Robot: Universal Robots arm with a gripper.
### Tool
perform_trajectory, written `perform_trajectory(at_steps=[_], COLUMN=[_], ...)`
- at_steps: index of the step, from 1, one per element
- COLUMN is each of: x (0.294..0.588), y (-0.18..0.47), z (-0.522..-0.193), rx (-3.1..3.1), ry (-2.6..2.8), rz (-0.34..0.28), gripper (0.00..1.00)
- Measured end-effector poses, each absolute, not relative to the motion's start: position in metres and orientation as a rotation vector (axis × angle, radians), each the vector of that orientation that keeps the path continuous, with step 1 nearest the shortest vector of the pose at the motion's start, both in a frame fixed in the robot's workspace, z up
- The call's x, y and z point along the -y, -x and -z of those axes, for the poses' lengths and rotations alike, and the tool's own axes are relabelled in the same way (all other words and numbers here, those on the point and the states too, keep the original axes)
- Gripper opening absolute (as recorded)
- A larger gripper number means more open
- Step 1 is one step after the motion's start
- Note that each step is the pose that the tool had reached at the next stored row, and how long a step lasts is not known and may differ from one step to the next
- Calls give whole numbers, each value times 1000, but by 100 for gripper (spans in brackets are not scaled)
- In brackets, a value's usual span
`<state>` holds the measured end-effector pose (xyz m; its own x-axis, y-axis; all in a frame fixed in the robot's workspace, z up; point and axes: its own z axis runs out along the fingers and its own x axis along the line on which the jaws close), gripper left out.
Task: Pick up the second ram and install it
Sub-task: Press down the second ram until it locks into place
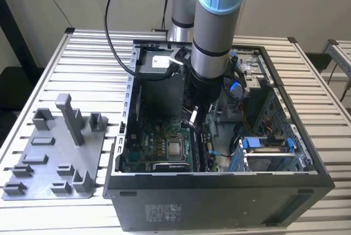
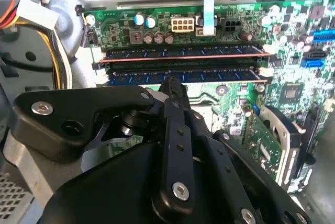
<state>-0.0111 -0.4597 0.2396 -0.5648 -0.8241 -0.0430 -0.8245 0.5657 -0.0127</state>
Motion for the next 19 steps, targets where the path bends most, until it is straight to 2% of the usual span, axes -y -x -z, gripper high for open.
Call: perform_trajectory(at_steps=[19], x=[460], y=[11], z=[-240], rx=[-2516], ry=[1785], rz=[-10], gripper=[11])
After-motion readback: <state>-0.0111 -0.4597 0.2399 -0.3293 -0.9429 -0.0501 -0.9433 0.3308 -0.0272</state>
